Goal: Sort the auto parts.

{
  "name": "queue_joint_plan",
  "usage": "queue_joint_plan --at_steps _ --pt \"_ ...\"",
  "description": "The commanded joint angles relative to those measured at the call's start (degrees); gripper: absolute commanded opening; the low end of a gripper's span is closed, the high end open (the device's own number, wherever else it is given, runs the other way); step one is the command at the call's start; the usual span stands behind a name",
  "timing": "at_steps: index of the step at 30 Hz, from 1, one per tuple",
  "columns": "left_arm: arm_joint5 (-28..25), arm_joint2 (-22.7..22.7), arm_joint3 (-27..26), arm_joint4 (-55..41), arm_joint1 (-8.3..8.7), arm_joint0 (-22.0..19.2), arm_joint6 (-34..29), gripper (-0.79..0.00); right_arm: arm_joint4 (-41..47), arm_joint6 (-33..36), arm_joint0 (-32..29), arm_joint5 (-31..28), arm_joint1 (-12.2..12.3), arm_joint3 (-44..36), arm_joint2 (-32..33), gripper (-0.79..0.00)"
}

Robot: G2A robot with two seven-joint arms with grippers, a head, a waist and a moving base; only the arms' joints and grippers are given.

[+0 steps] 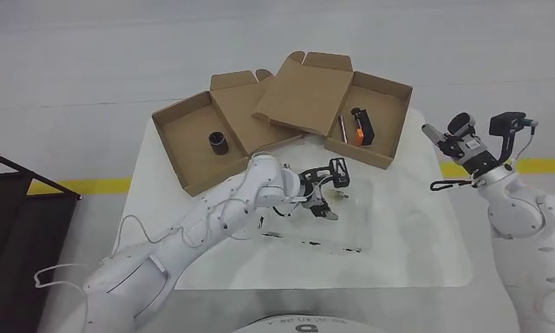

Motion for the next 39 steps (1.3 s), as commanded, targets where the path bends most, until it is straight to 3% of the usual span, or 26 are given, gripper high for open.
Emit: queue_joint_plan --at_steps 1,8,15,20,26,32,39 --pt "0.25 1.34 1.78 0.95 -1.05 -0.84 1.52 -0.083 0.0 0.0 0.0 0.0 0.0 0.0 0.0 0.0" --pt "0.41 4.23 6.12 2.22 -3.86 -2.28 3.86 -0.034 0.0 0.0 0.0 0.0 0.0 0.0 0.0 0.0" --pt "-3.47 4.66 7.13 -5.38 -5.7 -2.14 1.79 0.0 0.0 0.0 0.0 0.0 0.0 0.0 0.0 0.0" --pt "-3.06 3.27 6.09 -6.97 -5.62 -2.46 0.22 0.0 0.0 0.0 0.0 0.0 0.0 0.0 0.0 0.0" --pt "3.59 0.4 5.04 3.91 -4.08 -3.21 3.45 0.0 0.0 0.0 0.0 0.0 0.0 0.0 0.0 0.0" --pt "1.17 -0.55 6.3 3.0 -3.54 -1.45 2.54 0.0 0.0 0.0 0.0 0.0 0.0 0.0 0.0 0.0" --pt "1.79 0.33 8.48 3.6 -4.53 -0.94 4.3 0.0 0.0 0.0 0.0 0.0 0.0 0.0 0.0 0.0"
